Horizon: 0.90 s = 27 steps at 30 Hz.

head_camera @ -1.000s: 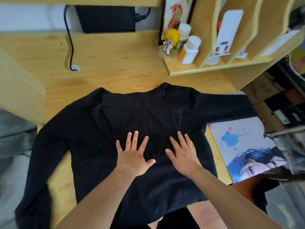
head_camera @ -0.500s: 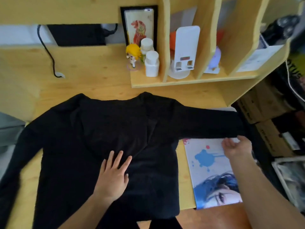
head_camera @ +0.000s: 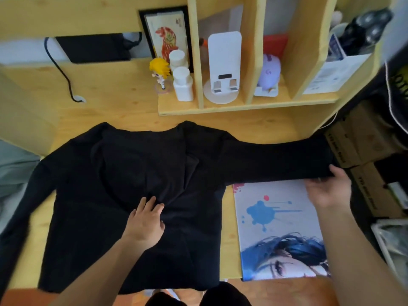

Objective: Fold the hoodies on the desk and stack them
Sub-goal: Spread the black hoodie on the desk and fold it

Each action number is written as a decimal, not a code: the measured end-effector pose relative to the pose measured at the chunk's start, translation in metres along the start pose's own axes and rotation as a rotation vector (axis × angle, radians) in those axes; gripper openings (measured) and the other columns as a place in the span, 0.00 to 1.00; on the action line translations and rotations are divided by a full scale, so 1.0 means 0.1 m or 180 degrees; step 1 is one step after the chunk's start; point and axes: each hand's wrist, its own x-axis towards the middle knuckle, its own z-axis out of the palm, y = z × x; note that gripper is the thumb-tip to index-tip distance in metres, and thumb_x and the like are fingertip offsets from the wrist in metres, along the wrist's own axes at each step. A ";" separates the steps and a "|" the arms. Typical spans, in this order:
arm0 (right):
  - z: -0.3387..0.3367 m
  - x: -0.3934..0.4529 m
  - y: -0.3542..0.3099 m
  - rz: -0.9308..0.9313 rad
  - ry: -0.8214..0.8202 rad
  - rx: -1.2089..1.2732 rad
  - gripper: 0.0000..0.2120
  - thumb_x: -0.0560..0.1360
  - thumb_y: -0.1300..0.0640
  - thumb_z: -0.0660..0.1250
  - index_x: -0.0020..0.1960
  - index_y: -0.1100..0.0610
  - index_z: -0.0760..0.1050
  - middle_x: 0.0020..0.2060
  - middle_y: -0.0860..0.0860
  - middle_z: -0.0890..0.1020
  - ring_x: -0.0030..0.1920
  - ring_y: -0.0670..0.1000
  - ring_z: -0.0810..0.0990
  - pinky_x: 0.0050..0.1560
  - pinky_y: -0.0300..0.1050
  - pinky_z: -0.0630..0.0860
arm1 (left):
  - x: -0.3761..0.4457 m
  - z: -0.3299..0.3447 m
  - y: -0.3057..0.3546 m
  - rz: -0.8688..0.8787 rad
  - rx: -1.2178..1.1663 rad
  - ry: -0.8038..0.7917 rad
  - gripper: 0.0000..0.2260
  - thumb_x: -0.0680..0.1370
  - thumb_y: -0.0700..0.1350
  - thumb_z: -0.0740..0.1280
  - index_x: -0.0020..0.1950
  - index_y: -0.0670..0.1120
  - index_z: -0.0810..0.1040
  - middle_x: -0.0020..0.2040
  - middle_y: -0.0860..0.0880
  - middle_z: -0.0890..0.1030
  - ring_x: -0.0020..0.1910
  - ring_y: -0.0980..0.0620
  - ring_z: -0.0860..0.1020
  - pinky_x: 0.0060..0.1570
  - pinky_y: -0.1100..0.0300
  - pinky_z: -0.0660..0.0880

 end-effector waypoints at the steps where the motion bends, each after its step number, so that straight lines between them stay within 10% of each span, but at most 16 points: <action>1: 0.03 -0.07 -0.02 -0.0103 -0.0126 -0.0043 0.23 0.74 0.61 0.68 0.68 0.59 0.75 0.60 0.57 0.83 0.60 0.56 0.83 0.63 0.52 0.78 | 0.00 0.00 -0.02 0.0012 -0.0058 -0.0013 0.26 0.84 0.51 0.59 0.82 0.53 0.58 0.84 0.49 0.51 0.83 0.44 0.46 0.79 0.48 0.57; 7: 0.59 -0.81 0.23 -0.1290 0.0084 -0.1205 0.08 0.79 0.62 0.65 0.41 0.55 0.76 0.41 0.51 0.82 0.42 0.43 0.82 0.48 0.39 0.78 | -0.03 -0.19 -0.26 0.0504 -0.0136 0.0192 0.24 0.84 0.53 0.60 0.81 0.56 0.62 0.83 0.50 0.54 0.83 0.46 0.45 0.81 0.47 0.47; 10: 0.88 -1.29 0.62 -0.2363 -0.0159 -0.2487 0.22 0.79 0.58 0.65 0.29 0.57 0.62 0.27 0.51 0.65 0.26 0.42 0.65 0.31 0.42 0.65 | -0.19 -0.57 -0.54 0.0098 -0.2133 0.0772 0.18 0.83 0.50 0.65 0.74 0.55 0.73 0.78 0.53 0.67 0.80 0.54 0.59 0.78 0.55 0.57; 15: 0.95 -1.81 2.09 -0.4508 -0.2038 -0.4518 0.15 0.76 0.58 0.66 0.35 0.66 0.78 0.35 0.61 0.78 0.44 0.58 0.75 0.49 0.50 0.75 | -0.49 -0.91 -1.58 -0.0459 -0.5738 0.0723 0.14 0.85 0.47 0.60 0.68 0.47 0.78 0.65 0.47 0.82 0.67 0.48 0.78 0.72 0.46 0.69; 17: 0.79 -1.83 2.81 -0.3920 -0.3178 -0.6258 0.17 0.78 0.57 0.65 0.64 0.62 0.77 0.63 0.62 0.77 0.67 0.61 0.69 0.69 0.59 0.70 | -0.48 -0.79 -2.03 -0.0581 -0.6569 0.0336 0.19 0.86 0.51 0.58 0.73 0.45 0.73 0.67 0.43 0.80 0.68 0.42 0.77 0.69 0.41 0.71; 19: 0.60 -1.85 3.27 -0.2521 -0.3404 -0.7599 0.35 0.79 0.56 0.61 0.82 0.53 0.49 0.80 0.58 0.52 0.80 0.62 0.48 0.79 0.62 0.49 | -0.37 -0.60 -2.34 -0.0900 -0.6774 -0.0181 0.24 0.85 0.58 0.57 0.76 0.46 0.70 0.68 0.40 0.78 0.68 0.38 0.77 0.68 0.37 0.70; 21: 0.51 -1.92 3.47 -0.2219 -0.3030 -0.7768 0.38 0.81 0.55 0.59 0.82 0.49 0.39 0.81 0.55 0.44 0.80 0.59 0.43 0.80 0.57 0.41 | -0.23 -0.41 -2.49 -0.1237 -0.6612 -0.0606 0.28 0.83 0.64 0.58 0.75 0.47 0.69 0.68 0.40 0.78 0.66 0.38 0.77 0.69 0.35 0.69; 27: 0.53 -1.91 3.23 -0.2370 -0.1803 -0.7415 0.28 0.80 0.55 0.60 0.79 0.52 0.61 0.78 0.55 0.61 0.77 0.57 0.59 0.79 0.51 0.52 | 0.04 -0.32 -2.44 -0.1936 -0.6097 -0.0560 0.31 0.80 0.69 0.60 0.73 0.47 0.71 0.65 0.42 0.79 0.59 0.40 0.80 0.63 0.39 0.75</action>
